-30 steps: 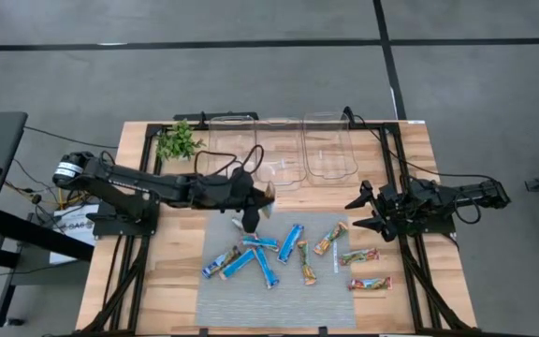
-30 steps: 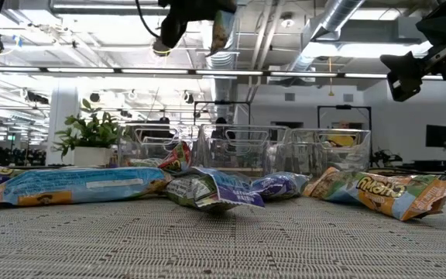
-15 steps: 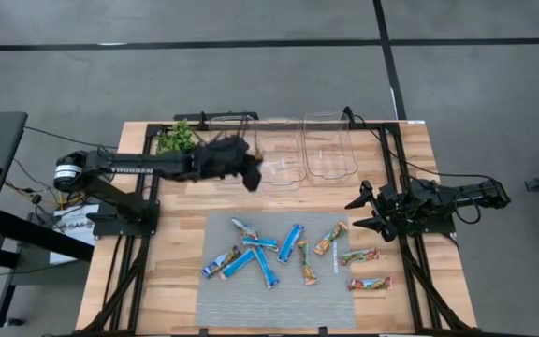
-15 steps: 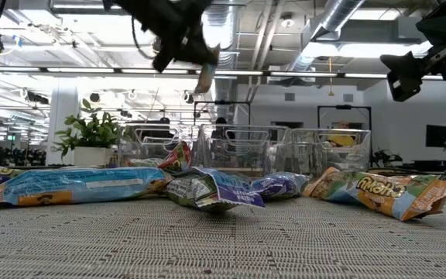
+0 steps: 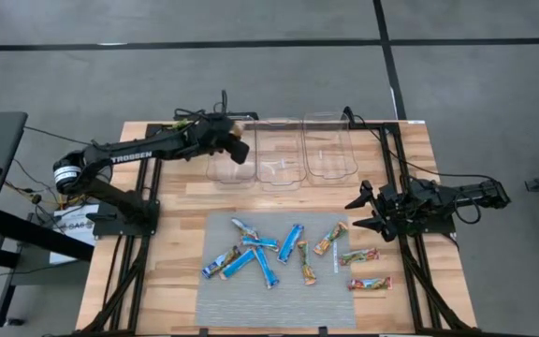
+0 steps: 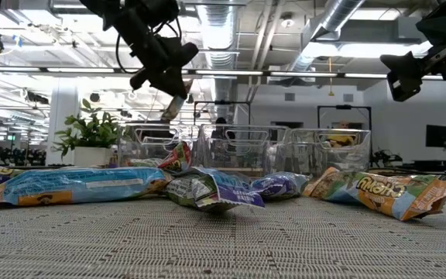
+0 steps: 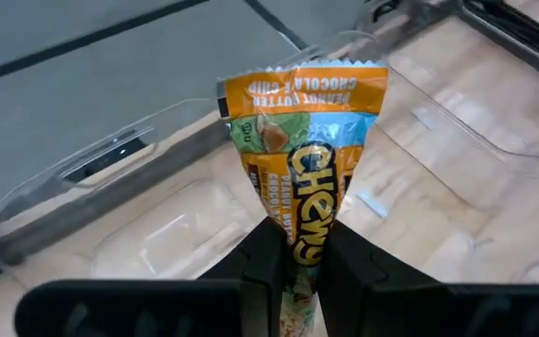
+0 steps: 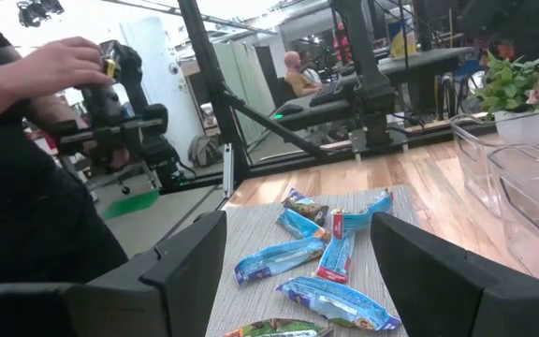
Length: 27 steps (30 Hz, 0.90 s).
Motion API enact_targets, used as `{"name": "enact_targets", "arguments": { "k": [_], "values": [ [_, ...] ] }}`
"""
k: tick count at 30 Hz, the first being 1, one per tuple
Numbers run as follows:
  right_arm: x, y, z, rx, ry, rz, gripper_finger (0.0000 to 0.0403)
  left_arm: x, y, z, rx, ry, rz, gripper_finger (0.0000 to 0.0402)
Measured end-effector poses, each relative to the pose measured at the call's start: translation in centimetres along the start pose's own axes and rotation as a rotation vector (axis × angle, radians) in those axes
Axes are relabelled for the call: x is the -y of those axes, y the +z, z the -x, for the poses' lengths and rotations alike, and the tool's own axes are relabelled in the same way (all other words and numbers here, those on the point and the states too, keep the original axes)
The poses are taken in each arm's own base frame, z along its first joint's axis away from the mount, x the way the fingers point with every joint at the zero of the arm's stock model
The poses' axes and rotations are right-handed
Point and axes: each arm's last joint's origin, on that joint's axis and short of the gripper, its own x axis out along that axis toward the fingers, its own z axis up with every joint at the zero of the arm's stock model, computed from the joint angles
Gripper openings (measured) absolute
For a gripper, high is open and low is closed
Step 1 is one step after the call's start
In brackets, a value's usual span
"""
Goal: Pick and place Granola Bars by type
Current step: Put the orange granola bar into the middle transparent bin
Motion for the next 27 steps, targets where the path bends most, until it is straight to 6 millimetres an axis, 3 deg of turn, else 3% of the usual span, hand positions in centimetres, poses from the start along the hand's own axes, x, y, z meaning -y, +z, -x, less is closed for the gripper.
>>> {"name": "enact_targets", "arguments": {
  "k": [6, 14, 20, 27],
  "values": [
    [0.0, 0.0, 0.0, 0.000, 0.000, 0.000, 0.0260, 1.2, 1.3, -0.4, 0.104, -0.210, -0.022, 0.0043],
    [0.0, 0.0, 0.0, 0.000, 0.000, 0.000, 0.0260, 3.8, 0.5, -4.7, 0.153, -0.506, -0.176, 0.0043],
    [0.0, 0.0, 0.0, 0.000, 0.000, 0.000, 0.0260, 4.8, -1.0, -7.0, 0.100, -0.551, -0.200, 0.0043],
    [0.0, 0.0, 0.0, 0.000, 0.000, 0.000, 0.0260, 4.9, -1.0, -7.0, 0.118, -0.515, -0.236, 0.0054]
  ]
}}
